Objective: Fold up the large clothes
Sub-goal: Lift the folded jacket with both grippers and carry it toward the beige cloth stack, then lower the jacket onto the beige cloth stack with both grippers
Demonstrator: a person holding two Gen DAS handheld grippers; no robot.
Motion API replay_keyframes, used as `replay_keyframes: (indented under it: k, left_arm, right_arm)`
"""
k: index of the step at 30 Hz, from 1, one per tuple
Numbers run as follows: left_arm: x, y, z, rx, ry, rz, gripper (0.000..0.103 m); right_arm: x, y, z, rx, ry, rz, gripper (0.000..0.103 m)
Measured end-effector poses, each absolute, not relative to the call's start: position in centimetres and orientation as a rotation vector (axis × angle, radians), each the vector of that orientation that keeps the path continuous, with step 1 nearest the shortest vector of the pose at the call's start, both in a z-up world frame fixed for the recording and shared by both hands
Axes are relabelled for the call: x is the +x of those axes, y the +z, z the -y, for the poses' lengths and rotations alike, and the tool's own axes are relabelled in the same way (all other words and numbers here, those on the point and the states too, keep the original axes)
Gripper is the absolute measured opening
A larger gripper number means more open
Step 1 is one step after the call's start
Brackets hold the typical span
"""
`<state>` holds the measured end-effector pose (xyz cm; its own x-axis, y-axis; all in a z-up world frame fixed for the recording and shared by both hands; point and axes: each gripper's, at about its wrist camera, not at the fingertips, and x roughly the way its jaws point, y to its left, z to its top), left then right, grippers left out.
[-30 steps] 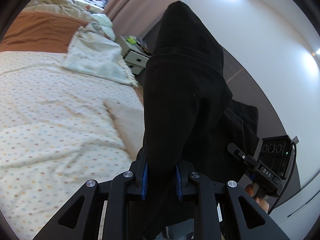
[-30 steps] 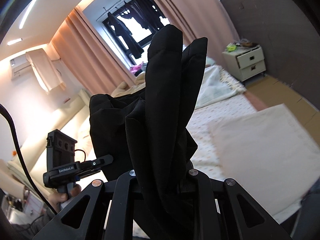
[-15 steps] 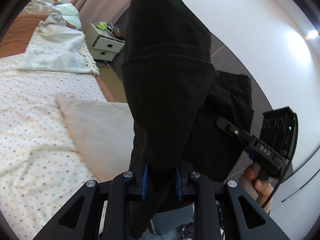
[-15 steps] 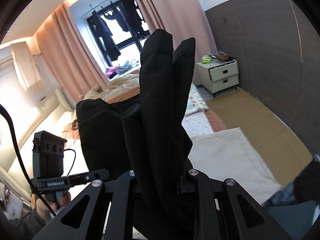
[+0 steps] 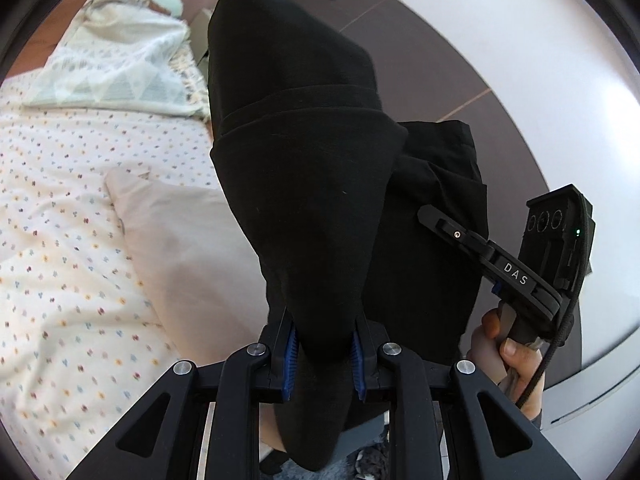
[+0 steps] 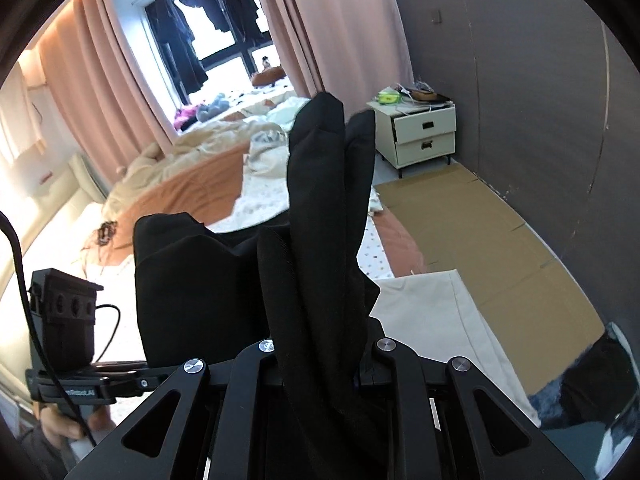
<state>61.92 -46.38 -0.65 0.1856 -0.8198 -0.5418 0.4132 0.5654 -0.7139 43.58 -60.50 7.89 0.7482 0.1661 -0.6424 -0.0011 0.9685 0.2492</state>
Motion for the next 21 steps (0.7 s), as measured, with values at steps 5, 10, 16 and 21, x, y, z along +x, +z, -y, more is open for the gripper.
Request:
replay_keyframes:
  k: [5, 10, 16, 21]
  left_arm:
    - [64.9, -4.1, 46.4, -0.489, -0.879, -1.114, 0.023]
    - [67.5, -7.8, 46.4, -0.521, -0.834, -1.174, 0.023]
    - [69.5, -12.2, 46.8, -0.508, -0.678, -1.309, 0.037]
    - [68.5, -12.2, 47.0, -0.455, -0.711, -1.285, 0.056]
  right_arm:
    - [48.0, 4.0, 61.5, 0.257, 0.079, -0.800, 0.017]
    - [50.7, 0.0, 63.3, 0.274, 0.000, -0.858, 0.017]
    - [51.6, -3.4, 65.8, 0.304, -0.227, -0.863, 0.062]
    - [44.6, -2.1, 68.1, 0.355, -0.290, -0.786, 0.062]
